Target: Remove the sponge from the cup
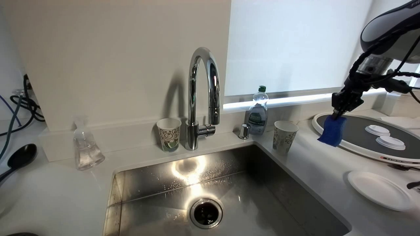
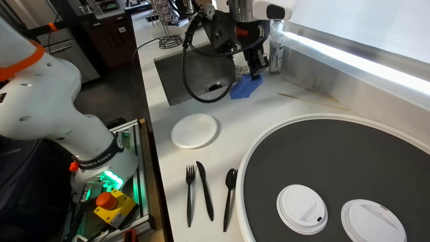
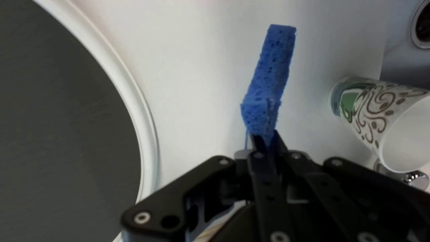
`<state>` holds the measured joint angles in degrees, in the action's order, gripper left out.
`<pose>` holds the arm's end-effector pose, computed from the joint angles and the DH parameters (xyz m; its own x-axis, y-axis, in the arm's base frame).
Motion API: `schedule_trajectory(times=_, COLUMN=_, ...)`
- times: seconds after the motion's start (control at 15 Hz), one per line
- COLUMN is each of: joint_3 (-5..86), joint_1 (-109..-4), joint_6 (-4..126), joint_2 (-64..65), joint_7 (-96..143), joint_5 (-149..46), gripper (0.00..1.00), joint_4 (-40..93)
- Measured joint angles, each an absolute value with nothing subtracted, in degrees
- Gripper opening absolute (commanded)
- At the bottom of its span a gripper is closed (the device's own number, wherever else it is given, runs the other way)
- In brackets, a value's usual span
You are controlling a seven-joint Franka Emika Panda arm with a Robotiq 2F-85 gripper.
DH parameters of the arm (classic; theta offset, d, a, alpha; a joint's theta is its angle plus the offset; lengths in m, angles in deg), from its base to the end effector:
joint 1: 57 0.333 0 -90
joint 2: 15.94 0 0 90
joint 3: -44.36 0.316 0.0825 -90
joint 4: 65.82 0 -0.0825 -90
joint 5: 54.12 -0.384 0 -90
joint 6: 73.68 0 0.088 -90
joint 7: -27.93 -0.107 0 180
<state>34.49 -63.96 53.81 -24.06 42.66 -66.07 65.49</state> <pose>0.4800 -0.1396 0.4159 0.9805 -0.1650 0.1069 -0.1447 -0.9738 -0.1753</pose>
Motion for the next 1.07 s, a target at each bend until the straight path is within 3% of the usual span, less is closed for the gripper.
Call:
schedule_trajectory(times=0.33, joint_3=35.0, joint_1=-63.8, joint_6=50.6, joint_2=-24.0, joint_7=42.5, joint_5=-66.1, gripper=0.02, joint_4=67.2)
schedule_trajectory(times=0.47, joint_3=35.0, joint_1=-63.8, joint_6=50.5, joint_2=-24.0, joint_7=42.0, joint_5=-66.1, gripper=0.32, joint_4=67.7)
schedule_trajectory(times=1.07, joint_3=35.1, joint_1=-63.9, joint_6=50.7, joint_2=-24.0, joint_7=37.3, joint_5=-66.2, gripper=0.99, joint_4=67.9)
